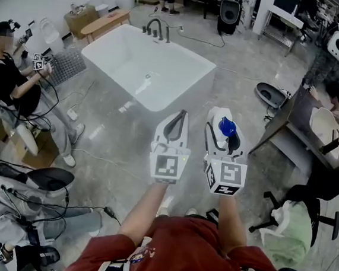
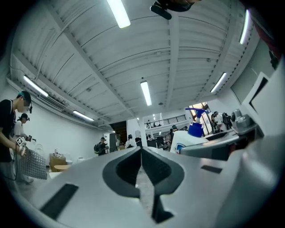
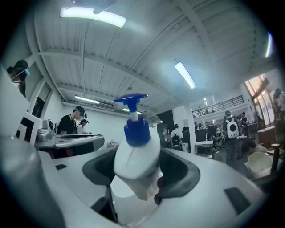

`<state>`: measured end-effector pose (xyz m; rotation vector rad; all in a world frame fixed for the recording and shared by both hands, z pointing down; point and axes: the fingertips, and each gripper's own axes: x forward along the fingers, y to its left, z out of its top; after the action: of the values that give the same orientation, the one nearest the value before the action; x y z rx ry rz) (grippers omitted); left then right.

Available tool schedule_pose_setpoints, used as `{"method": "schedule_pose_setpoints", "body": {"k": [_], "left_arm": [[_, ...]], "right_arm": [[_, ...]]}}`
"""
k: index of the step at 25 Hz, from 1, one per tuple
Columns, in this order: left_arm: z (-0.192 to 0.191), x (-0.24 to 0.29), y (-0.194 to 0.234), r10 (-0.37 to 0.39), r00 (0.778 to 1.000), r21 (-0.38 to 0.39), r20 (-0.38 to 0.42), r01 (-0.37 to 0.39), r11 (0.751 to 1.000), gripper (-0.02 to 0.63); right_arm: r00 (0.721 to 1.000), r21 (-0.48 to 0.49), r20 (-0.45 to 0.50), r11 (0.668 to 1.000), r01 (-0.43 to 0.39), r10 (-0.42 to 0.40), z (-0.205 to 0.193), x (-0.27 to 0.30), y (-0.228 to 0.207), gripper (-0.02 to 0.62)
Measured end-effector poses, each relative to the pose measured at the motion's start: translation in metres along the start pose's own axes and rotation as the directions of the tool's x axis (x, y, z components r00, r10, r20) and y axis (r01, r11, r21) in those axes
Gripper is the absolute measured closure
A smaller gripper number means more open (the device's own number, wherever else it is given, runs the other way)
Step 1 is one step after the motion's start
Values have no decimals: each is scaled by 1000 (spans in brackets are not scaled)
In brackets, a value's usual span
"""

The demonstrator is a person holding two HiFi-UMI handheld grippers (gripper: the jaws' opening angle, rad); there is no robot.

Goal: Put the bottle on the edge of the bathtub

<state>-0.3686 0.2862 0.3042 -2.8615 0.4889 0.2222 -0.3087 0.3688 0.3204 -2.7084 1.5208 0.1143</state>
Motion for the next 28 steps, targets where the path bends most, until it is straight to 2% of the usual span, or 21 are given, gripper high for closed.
{"method": "schedule_pose_setpoints", "body": {"k": [3, 7, 19, 28], "left_arm": [[10, 2, -11, -14, 1000, -2, 19, 14, 1000, 591], [2, 4, -21, 17, 1000, -46, -13, -17, 999, 591], [8, 21, -69, 12, 1000, -60, -17, -13, 998, 591], [-1, 33, -75, 8, 1000, -70, -23, -9, 998, 591]], "right_arm": [[1000, 10, 5, 1000, -1, 1, 0, -4, -7, 310], [1000, 22, 10, 1000, -3, 3, -2, -10, -20, 310], [1000, 50, 7, 999, -15, 14, -4, -31, -67, 310], [1000, 51, -8, 998, -21, 22, -14, -23, -78, 310]]}}
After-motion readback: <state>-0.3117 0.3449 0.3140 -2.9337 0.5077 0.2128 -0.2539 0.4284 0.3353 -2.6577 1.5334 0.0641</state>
